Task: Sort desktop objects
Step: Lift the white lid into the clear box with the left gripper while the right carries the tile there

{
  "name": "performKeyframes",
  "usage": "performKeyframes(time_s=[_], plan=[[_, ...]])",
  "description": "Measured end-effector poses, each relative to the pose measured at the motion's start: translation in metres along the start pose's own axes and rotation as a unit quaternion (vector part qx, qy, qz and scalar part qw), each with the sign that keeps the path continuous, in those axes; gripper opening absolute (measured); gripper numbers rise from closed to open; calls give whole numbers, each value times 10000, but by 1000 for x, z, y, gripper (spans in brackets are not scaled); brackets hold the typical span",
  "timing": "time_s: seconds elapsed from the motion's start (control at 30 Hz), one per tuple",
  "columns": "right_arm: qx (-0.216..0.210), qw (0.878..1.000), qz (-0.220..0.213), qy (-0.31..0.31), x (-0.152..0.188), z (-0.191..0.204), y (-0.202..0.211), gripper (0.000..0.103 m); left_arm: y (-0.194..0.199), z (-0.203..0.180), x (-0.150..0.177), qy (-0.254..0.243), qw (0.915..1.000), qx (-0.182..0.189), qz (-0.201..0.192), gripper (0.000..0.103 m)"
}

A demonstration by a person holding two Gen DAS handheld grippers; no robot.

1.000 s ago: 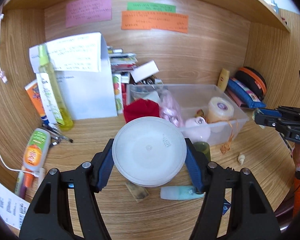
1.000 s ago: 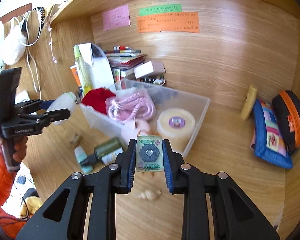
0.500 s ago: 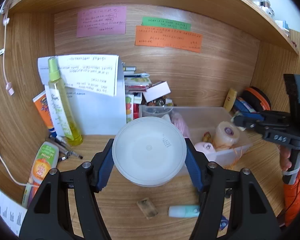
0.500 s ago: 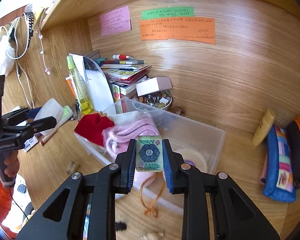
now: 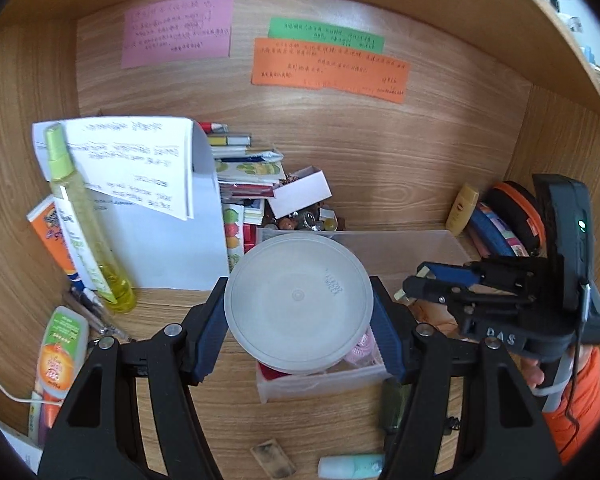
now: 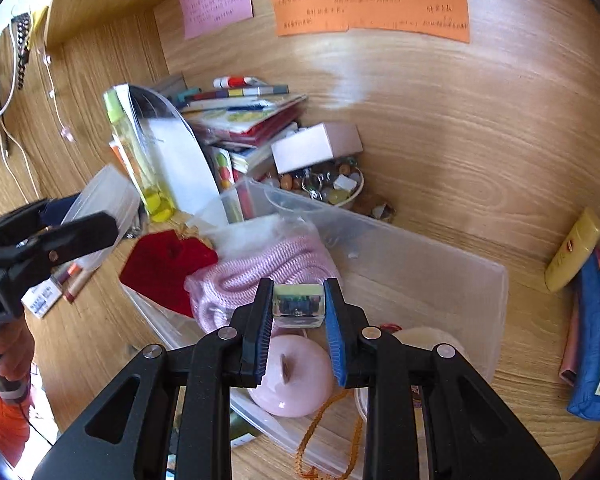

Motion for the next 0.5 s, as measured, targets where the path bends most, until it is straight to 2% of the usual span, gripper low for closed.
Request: performKeyframes(time_s=[0.13,0.4,0.5], plan=[[179,9998,-9,-1,5,-6,-2,22,-22,-4,1,-15,9998,-19,178,65],[274,9994,164,-139,14,-13,-15,22,-66,-11,-1,-49,9989,-83,452,65],[373,9991,137,-122,15,-15,-15,22,-81,-11,0,28,9983,-7,585,65]])
Point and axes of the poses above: each gripper's, at about its wrist camera, not at the fingertips, and y roughly against the way its jaws point, z to its left, x to its underside, the point moved 7 cm from there along -y, roughly the way its jaws point, and after that the axes turned 2 degrees about -z, right-handed, at the moved point
